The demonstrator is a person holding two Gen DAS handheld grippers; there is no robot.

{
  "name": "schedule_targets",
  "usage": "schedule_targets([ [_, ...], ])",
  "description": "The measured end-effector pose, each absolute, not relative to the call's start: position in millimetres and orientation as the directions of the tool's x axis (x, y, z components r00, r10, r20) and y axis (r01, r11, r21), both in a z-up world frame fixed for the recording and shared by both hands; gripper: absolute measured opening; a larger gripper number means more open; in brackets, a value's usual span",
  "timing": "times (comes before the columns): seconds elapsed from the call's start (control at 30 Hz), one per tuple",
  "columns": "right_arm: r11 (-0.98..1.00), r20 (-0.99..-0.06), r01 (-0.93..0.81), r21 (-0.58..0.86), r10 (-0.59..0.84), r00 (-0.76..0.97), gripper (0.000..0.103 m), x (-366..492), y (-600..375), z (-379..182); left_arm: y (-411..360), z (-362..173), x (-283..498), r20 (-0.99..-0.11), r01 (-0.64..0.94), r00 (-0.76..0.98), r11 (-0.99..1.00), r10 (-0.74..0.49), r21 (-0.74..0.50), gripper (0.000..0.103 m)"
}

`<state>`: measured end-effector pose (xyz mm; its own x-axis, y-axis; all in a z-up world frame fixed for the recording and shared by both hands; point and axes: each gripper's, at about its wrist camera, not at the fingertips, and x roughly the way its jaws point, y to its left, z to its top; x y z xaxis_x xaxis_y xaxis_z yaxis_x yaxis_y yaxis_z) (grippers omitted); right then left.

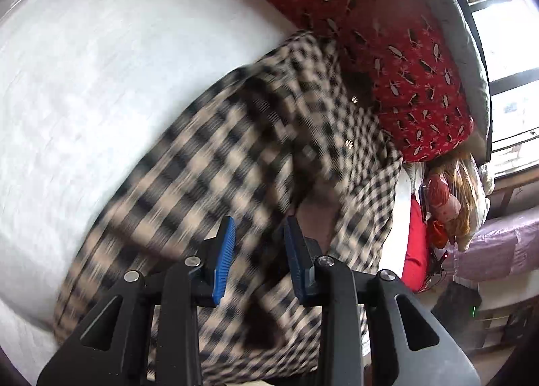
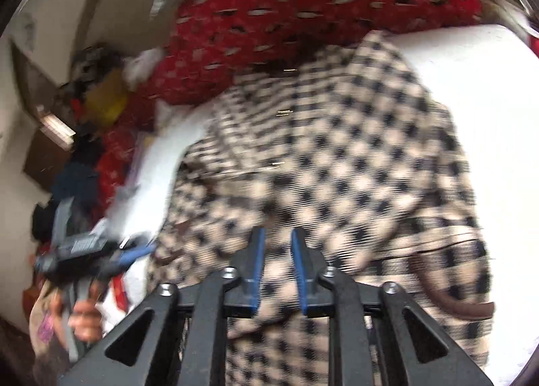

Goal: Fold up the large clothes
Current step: 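Grasp the folded sleeve cuff with the right gripper while the left gripper presses the coat side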

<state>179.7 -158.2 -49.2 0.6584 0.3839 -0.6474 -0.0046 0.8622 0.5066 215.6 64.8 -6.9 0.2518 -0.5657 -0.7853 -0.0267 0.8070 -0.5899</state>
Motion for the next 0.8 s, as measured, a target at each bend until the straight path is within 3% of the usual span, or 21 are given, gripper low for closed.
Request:
schedule_targets([
  [0.07, 0.866, -0.628, -0.100, 0.490, 0.430, 0.649, 0.052, 181, -131, -44, 54, -8, 234, -0.790, -0.014, 0.242, 0.812, -0.563, -0.583, 0.027],
  [0.13, 0.879, -0.629, -0.172, 0.445, 0.444, 0.638, 0.062, 186, -106, -44, 48, -11, 248, -0.803, -0.009, 0.222, 0.822, -0.553, -0.569, 0.027],
  [0.3, 0.945, -0.732, -0.216, 0.246, 0.328, 0.598, 0.061, 215, -47, -74, 35, -21, 265, -0.844, -0.003, 0.203, 0.862, -0.496, -0.507, 0.027],
  [0.33, 0.955, -0.748, -0.217, 0.200, 0.292, 0.596, 0.055, 216, -43, -80, 34, -22, 265, -0.850, 0.000, 0.200, 0.867, -0.488, -0.498, 0.027],
  [0.37, 0.961, -0.752, -0.219, 0.169, 0.269, 0.602, 0.035, 216, -42, -84, 33, -24, 265, -0.851, 0.004, 0.200, 0.869, -0.486, -0.495, 0.027],
  [0.43, 0.960, -0.730, -0.211, 0.186, 0.279, 0.624, 0.008, 212, -53, -83, 32, -23, 265, -0.851, 0.015, 0.201, 0.870, -0.486, -0.493, 0.027],
  [0.6, 0.846, -0.557, -0.126, 0.518, 0.446, 0.701, 0.006, 186, -134, -62, 20, -18, 267, -0.812, 0.035, 0.178, 0.828, -0.557, -0.560, 0.028],
  [0.63, 0.824, -0.534, -0.096, 0.558, 0.445, 0.719, 0.006, 179, -151, -61, 15, -17, 268, -0.808, 0.040, 0.173, 0.823, -0.564, -0.566, 0.034],
  [0.7, 0.790, -0.531, -0.010, 0.614, 0.422, 0.735, 0.005, 167, -188, -67, 3, -16, 272, -0.808, 0.044, 0.171, 0.824, -0.563, -0.565, 0.044],
  [0.8, 0.751, -0.567, 0.107, 0.652, 0.388, 0.727, 0.005, 157, -224, -88, -18, -25, 280, -0.801, 0.027, 0.141, 0.811, -0.581, -0.584, 0.045],
])
